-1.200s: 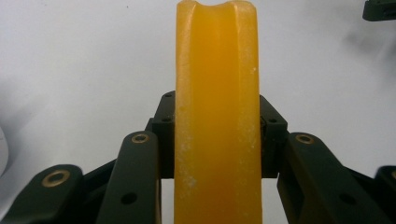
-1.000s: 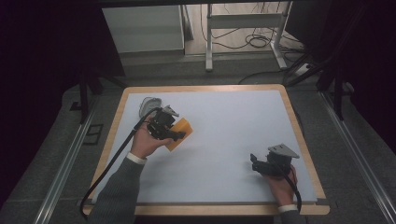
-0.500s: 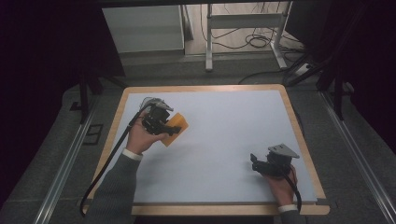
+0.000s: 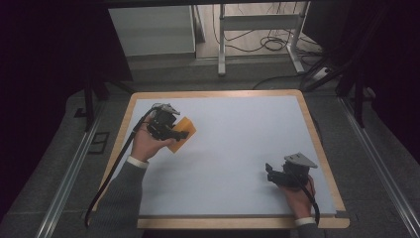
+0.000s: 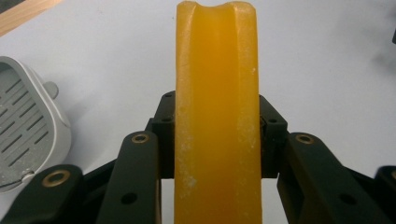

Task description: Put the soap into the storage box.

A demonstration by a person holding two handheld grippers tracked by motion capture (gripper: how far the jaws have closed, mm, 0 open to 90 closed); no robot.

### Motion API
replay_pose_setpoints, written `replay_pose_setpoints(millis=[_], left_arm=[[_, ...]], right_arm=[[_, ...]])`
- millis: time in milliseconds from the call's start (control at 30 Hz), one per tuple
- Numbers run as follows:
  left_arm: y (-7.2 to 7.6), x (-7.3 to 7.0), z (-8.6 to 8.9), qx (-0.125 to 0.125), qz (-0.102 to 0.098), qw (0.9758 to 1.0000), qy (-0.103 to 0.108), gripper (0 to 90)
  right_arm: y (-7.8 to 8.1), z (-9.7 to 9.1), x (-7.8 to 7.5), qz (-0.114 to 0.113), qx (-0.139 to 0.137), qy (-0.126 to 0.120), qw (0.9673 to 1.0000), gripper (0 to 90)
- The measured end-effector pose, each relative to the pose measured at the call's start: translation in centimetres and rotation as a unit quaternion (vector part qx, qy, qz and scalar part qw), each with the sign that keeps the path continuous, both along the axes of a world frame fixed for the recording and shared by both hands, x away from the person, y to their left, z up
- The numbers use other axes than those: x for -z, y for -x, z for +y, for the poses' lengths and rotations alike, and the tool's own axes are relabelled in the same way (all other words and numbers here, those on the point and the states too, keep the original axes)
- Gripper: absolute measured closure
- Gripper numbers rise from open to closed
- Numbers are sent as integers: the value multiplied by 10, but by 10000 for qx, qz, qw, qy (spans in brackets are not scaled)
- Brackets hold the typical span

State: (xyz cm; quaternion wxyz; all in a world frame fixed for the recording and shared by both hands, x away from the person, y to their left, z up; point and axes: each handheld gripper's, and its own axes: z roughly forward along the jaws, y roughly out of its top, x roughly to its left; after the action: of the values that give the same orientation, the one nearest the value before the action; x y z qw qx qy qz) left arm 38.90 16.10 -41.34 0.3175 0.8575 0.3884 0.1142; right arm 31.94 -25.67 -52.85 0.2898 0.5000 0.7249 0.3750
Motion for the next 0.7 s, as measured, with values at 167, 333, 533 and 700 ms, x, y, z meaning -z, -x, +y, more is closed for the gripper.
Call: replay_pose_setpoints(millis=[167,333,533,700], left_arm=[[-2,-1,3,-25,-4,10000,53,612],[-5,-3,5,-72,-25,10000,38,612],[-9,-7,7,-106,-15,9999,27,612],[-11,-10,9,-134,-62,9999,60,612]], right_arm=[[0,0,0,0,-1,11,10000,77],[0,0,0,3,1,14,10000,77],[0,0,0,2,2,10,10000,77],[0,0,0,-4,5,3,10000,77]])
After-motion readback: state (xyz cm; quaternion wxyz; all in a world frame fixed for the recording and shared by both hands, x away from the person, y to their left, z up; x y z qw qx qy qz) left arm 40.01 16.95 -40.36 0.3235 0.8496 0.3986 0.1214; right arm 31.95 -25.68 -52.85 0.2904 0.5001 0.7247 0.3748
